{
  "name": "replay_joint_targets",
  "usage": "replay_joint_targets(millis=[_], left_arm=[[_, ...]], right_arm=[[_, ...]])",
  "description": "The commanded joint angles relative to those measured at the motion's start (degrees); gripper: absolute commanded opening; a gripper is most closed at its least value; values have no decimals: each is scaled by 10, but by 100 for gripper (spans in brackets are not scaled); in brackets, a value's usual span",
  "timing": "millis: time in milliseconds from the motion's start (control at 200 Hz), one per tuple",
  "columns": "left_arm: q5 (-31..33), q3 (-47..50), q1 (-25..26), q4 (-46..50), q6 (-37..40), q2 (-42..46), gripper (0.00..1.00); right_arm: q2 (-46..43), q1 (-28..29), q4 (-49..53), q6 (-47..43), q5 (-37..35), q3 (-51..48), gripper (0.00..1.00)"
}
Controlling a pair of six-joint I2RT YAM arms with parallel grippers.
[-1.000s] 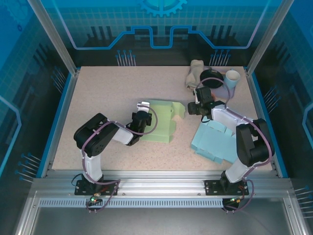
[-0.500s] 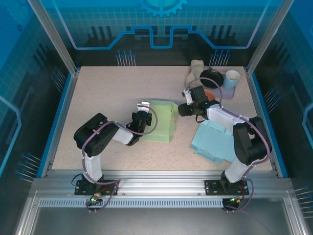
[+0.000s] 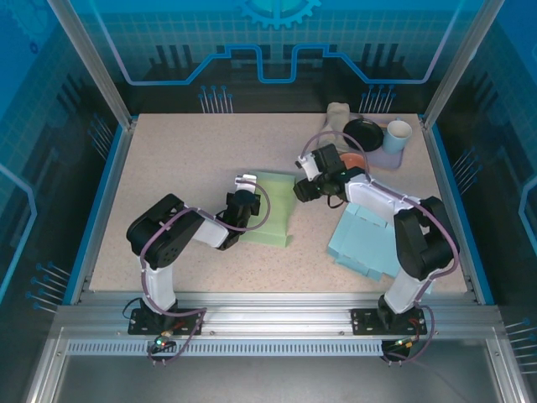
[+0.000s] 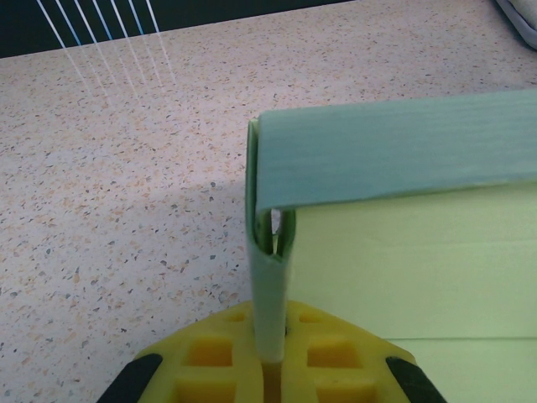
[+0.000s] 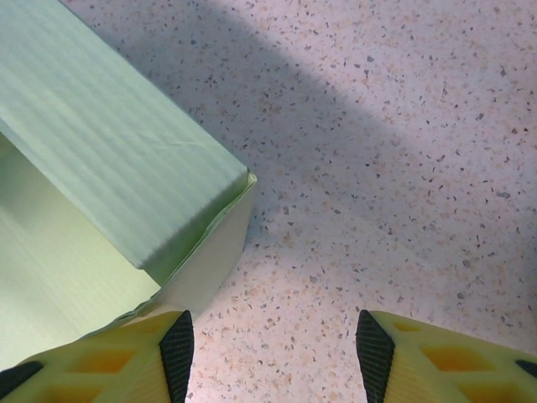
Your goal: Fold the paper box
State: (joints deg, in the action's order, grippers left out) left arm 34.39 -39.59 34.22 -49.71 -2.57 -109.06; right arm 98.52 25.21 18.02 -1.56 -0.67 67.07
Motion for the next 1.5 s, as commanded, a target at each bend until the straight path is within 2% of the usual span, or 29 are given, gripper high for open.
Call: replay_joint_targets(millis=[0,330,765,1230,1325,1496], left_arm=[[-15,7,-3,32,13,6,8],[-15,7,-4,32,11,6,8],[-16,9,-4,30,10,6,8],[-16,8,-4,31,10,6,8],[-16,8,-4,31,10,6,8],[-17,7,-4,33,11,6,8]], right_arm=[[11,7,69,-24,-14,29,56],[23,-2,176,-98,3,54,57],[39,-24,157,-105,93,59,57],[60,-25,143,-77,89,72,57],[40,-27,152,-86,103,66,57],[-31,-43,153,-88,87,37,57]])
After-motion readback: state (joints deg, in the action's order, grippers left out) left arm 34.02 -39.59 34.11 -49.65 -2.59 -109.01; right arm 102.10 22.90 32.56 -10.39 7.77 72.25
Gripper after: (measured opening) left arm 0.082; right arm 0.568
